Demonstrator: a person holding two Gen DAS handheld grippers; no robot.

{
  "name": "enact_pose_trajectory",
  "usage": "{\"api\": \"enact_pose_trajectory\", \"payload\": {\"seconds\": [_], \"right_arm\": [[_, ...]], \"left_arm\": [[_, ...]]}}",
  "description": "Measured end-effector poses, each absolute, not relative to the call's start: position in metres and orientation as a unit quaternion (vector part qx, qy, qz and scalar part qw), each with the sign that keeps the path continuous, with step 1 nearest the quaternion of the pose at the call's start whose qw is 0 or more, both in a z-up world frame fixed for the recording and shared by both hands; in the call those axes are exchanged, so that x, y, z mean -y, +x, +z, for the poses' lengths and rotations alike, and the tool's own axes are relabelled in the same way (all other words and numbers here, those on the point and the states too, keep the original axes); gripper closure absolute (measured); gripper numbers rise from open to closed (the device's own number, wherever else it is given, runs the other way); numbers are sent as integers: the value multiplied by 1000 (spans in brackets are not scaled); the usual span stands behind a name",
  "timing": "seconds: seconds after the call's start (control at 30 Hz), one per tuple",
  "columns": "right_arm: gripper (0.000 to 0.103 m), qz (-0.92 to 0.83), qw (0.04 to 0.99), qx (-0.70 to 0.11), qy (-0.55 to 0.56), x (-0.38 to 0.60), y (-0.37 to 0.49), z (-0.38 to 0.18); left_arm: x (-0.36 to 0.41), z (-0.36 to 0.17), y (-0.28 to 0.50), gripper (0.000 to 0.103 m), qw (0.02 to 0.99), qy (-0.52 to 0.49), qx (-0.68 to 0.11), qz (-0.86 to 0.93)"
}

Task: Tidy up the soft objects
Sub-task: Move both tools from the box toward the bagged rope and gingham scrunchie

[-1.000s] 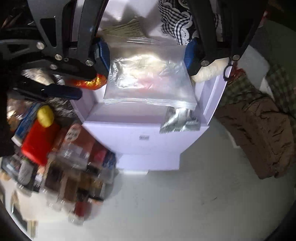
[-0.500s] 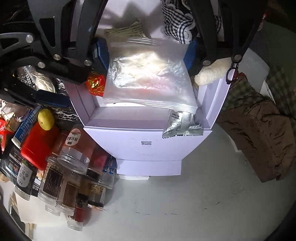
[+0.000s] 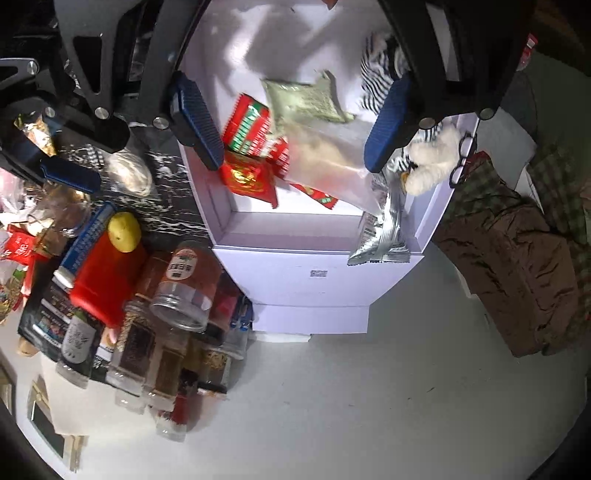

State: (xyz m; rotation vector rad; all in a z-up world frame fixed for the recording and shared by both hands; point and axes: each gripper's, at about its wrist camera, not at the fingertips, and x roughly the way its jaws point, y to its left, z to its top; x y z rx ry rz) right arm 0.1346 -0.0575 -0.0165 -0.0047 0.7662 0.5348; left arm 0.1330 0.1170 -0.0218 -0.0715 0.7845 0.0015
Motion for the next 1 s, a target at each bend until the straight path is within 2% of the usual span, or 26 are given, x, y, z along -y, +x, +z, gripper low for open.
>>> {"api": "enact_pose_trajectory", "payload": {"seconds": [0.53,1.0], "right_arm": [[29,178,918,-354,1,117,46,0],[29,120,913,-387,45,173,23,-28]], "left_arm": [[-60,4,60,24,941,2,-339,-14],[-14,-12,42,24,927,6,-370,-66]]}}
